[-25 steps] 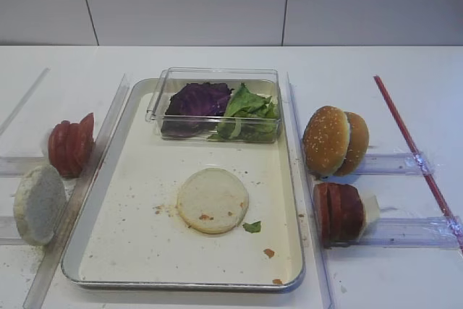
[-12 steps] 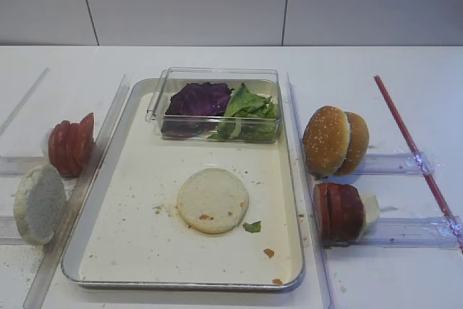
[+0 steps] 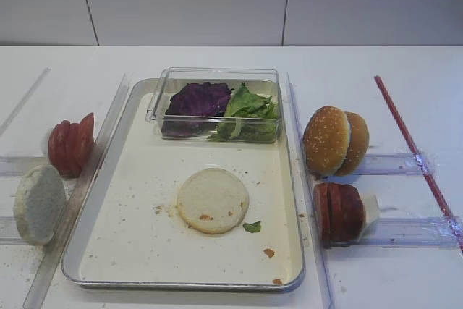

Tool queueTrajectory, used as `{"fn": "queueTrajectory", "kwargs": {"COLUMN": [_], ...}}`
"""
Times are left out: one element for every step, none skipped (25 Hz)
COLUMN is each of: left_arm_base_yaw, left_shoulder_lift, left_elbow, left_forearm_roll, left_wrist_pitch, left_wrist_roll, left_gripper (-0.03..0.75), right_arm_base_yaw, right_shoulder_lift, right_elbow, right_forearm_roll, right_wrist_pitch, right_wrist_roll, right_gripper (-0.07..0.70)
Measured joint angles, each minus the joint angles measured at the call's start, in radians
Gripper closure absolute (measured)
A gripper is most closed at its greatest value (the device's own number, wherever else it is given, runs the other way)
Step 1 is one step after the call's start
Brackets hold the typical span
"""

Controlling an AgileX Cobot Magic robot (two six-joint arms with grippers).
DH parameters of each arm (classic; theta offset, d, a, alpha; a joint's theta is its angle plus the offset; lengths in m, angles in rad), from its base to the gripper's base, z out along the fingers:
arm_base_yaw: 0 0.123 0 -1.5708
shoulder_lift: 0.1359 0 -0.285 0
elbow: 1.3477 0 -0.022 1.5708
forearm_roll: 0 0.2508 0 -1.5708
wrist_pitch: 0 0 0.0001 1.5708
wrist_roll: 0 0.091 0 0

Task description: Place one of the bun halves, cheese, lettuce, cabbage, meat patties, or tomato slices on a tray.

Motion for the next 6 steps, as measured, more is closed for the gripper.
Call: {"fn": "queueTrajectory", "kwargs": {"left_arm_base_yaw": [0.0,0.0,0.0,0.0,0.0,0.0], "left_shoulder_lift": [0.0,0.0,0.0,0.0,0.0,0.0], "left_elbow": [0.0,0.0,0.0,0.0,0.0,0.0], "left_forearm_roll": [0.0,0.0,0.0,0.0,0.0,0.0], "left_wrist_pitch": [0.0,0.0,0.0,0.0,0.0,0.0], "left_wrist_roll": [0.0,0.0,0.0,0.0,0.0,0.0], "left_gripper": [0.354,0.355,0.355,0.355,0.355,0.355], "right_arm_base_yaw": [0.0,0.0,0.0,0.0,0.0,0.0], "right_shoulder_lift": [0.0,0.0,0.0,0.0,0.0,0.0], "right_elbow": [0.0,0.0,0.0,0.0,0.0,0.0], "right_forearm_roll": [0.0,0.0,0.0,0.0,0.0,0.0], "right_wrist_pitch": [0.0,0.0,0.0,0.0,0.0,0.0], "right_wrist_roll": [0.0,0.0,0.0,0.0,0.0,0.0], "right_gripper": [0.249,0.249,0.249,0.249,0.249,0.249]}}
